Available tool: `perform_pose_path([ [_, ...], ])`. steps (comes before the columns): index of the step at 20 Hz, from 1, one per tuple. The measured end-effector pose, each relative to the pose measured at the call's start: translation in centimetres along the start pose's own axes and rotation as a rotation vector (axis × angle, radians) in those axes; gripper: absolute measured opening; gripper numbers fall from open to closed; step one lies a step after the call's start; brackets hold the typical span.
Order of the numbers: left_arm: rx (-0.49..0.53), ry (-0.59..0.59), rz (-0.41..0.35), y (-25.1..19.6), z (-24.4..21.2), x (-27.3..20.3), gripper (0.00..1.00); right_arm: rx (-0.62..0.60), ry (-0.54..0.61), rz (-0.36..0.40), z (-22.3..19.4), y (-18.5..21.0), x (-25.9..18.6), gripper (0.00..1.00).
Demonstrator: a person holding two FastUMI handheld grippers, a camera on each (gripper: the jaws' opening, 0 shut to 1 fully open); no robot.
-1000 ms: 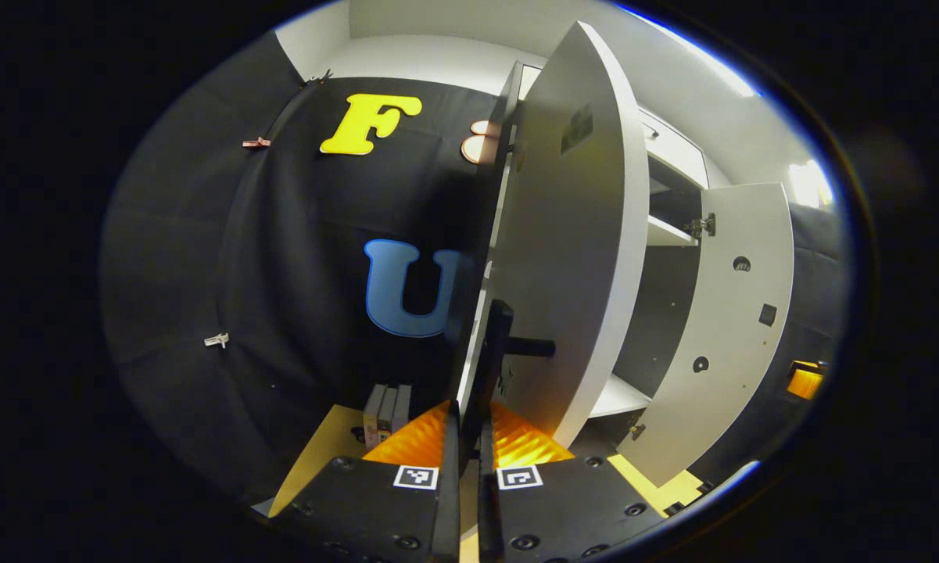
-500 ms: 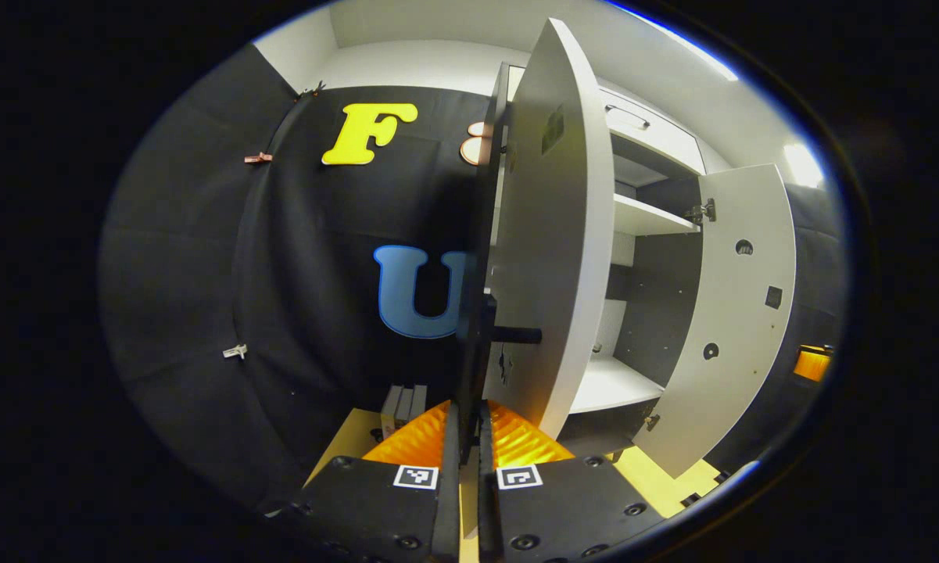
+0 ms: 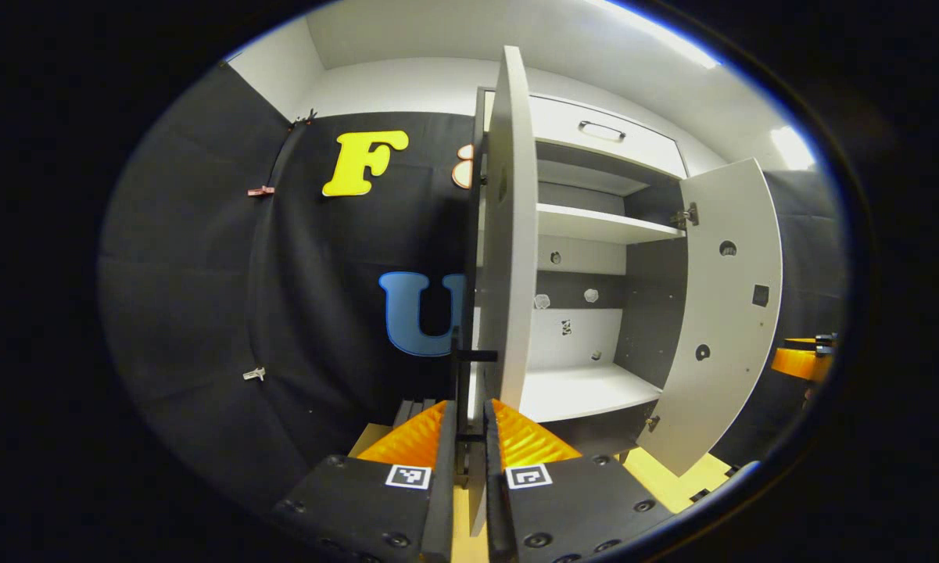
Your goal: Open the right door of the double-door shoe cabinet with the right hand, and open the left door with the left hand.
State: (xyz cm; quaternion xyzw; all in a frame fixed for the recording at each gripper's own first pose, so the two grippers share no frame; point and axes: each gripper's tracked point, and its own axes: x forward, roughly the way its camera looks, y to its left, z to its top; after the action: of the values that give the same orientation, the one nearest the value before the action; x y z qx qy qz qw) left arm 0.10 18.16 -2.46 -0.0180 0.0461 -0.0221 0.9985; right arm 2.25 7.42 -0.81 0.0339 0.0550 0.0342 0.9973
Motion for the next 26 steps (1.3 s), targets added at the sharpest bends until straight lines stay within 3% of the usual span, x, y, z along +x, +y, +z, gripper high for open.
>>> perform_pose_path([
  [2, 0.001, -0.001, 0.010, -0.7, 0.2, -0.8, 0.28, -0.003, -0.007, 0.003, 0.3, 0.1, 0.0, 0.98],
  [3, -0.005, -0.005, 0.004, -1.6, 0.4, -1.2, 0.24, -0.003, -0.009, 0.004, 0.5, 0.0, 0.0, 0.98],
  [4, -0.007, -0.009, -0.007, -2.4, 0.7, -1.6, 0.39, -0.004, -0.011, 0.005, 0.6, 0.0, 0.0, 0.98],
  [6, -0.004, -0.025, -0.021, -3.7, 1.2, -2.3, 0.33, -0.005, -0.015, 0.008, 0.8, 0.1, 0.0, 0.98],
  [7, -0.002, -0.031, -0.034, -4.6, 1.3, -2.6, 0.36, -0.004, -0.015, 0.010, 0.8, 0.1, 0.0, 0.98],
  [13, -0.004, -0.029, -0.106, -9.6, 1.2, -3.8, 0.65, 0.001, -0.021, 0.016, 1.3, 0.0, -0.1, 0.98],
  [16, -0.026, -0.056, -0.104, -10.3, 1.6, -3.9, 0.93, -0.002, -0.028, 0.013, 1.6, -0.1, -0.3, 0.98],
  [17, -0.041, -0.074, -0.107, -10.6, 1.8, -4.2, 0.97, -0.004, -0.028, 0.013, 1.6, -0.1, -0.4, 0.98],
  [26, -0.028, -0.093, -0.082, -13.3, 1.9, -4.9, 0.95, -0.002, -0.048, 0.010, 2.2, 0.5, -0.4, 0.98],
])
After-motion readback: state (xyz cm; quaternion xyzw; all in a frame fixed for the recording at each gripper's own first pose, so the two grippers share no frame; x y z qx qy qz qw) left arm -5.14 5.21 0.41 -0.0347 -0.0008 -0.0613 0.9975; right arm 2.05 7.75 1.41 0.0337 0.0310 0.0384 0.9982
